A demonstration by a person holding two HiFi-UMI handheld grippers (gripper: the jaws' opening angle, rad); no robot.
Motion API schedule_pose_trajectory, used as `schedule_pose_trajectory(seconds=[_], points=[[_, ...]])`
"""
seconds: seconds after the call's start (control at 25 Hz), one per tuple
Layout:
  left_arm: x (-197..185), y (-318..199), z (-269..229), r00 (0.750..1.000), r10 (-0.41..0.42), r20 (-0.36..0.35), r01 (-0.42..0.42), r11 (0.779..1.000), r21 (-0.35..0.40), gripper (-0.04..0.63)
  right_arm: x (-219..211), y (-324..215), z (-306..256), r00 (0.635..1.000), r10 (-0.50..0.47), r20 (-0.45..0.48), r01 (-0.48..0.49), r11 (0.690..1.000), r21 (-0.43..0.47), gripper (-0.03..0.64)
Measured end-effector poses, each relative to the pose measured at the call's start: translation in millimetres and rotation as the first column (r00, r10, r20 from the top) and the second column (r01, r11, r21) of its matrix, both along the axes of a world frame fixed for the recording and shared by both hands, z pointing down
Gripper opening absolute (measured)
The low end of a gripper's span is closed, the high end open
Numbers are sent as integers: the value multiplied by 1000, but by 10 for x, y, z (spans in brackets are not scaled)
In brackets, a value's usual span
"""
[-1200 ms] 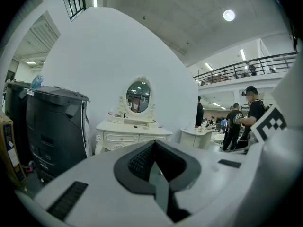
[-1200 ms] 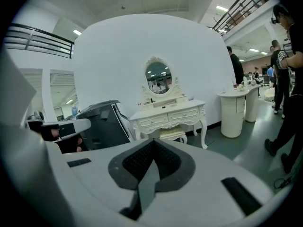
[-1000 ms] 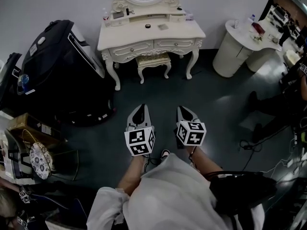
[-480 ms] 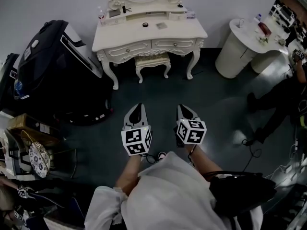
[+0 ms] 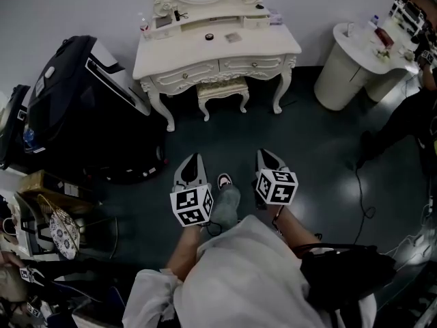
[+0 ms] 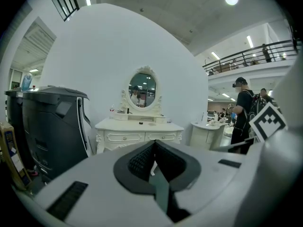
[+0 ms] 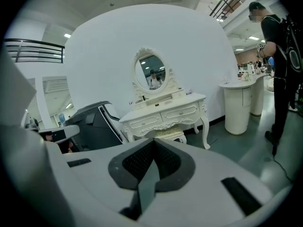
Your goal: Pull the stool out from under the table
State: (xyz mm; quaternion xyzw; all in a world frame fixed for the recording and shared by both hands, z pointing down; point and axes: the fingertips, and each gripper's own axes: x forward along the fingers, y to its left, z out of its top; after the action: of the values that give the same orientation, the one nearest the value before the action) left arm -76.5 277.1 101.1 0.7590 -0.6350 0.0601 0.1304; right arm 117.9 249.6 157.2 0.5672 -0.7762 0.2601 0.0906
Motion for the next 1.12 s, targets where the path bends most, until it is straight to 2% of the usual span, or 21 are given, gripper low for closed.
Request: schedule_pose_trajectory(seconds=[0.24, 0.4, 0.72, 1.12], points=[[-142, -488, 124, 999, -19, -30, 19, 1000, 6, 8, 34, -453, 59, 999, 17, -35, -17, 1000, -1, -2], [-176, -862, 107, 999, 5, -51, -4, 1000, 8, 8, 5, -811, 29, 998, 11, -59, -12, 1000, -8, -2], [-364, -1794, 51, 998, 35, -50, -35, 999, 6, 8, -256, -1748, -62, 998, 12, -67, -13, 1000, -10, -2], [-695, -2799, 160, 995, 34, -97, -35, 999, -11, 8, -564, -2688, -47, 993, -4, -116, 0, 999, -40, -2]])
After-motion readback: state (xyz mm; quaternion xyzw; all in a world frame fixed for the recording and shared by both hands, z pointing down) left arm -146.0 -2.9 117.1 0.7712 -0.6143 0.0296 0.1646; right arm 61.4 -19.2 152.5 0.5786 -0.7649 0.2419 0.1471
